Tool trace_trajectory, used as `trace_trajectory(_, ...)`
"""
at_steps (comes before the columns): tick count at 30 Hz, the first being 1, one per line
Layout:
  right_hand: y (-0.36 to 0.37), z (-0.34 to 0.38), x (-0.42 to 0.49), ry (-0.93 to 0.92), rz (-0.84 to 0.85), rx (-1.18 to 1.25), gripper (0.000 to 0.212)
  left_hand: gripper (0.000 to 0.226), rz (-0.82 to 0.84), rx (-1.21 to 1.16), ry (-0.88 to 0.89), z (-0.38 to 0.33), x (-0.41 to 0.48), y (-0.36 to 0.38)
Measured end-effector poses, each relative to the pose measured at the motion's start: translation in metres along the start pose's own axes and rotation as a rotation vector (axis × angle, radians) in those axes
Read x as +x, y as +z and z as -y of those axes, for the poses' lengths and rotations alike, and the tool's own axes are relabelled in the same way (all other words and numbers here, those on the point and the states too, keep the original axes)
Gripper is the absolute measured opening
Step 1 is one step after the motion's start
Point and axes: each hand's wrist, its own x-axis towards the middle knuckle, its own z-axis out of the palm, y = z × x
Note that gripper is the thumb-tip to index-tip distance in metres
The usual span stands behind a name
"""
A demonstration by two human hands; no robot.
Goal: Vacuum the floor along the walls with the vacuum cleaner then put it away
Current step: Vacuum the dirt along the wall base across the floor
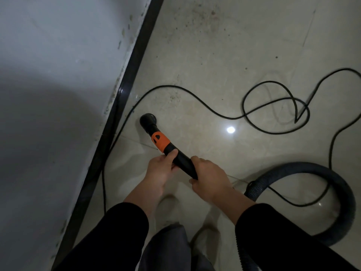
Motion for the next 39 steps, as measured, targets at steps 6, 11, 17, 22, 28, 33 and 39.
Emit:
trace_trajectory(6,0.001,0.012,0.013,-0.030,-0.004,0.010,0.034,0.015,0.007,-0.009,0.016,-0.010,0.005,-0.013)
trace_trajectory(11,-0.002,0.018,0.023,-0.048,-0.014,0.009,0.031,0.015,0.002,-0.036,0.040,-0.017,0.008,-0.019)
trace_trajectory(17,-0.004,0.021,0.029,-0.076,-0.021,0.031,0.032,0.014,-0.015,-0.053,0.078,-0.023,0.006,-0.020)
trace_trajectory(22,-0.005,0.022,0.032,-0.102,-0.031,0.054,0.031,0.017,-0.042,-0.038,0.129,-0.026,0.005,-0.021)
trace_trajectory(28,-0.008,0.023,0.041,-0.103,-0.078,0.111,0.029,0.016,-0.045,-0.024,0.193,-0.036,0.011,-0.019)
trace_trajectory(33,-0.011,0.026,0.056,-0.106,-0.109,0.124,0.027,0.017,-0.061,-0.033,0.209,-0.050,0.022,-0.017)
trace_trajectory(39,-0.010,0.028,0.062,-0.096,-0.073,0.127,0.026,0.017,-0.068,-0.017,0.191,-0.050,0.027,-0.021)
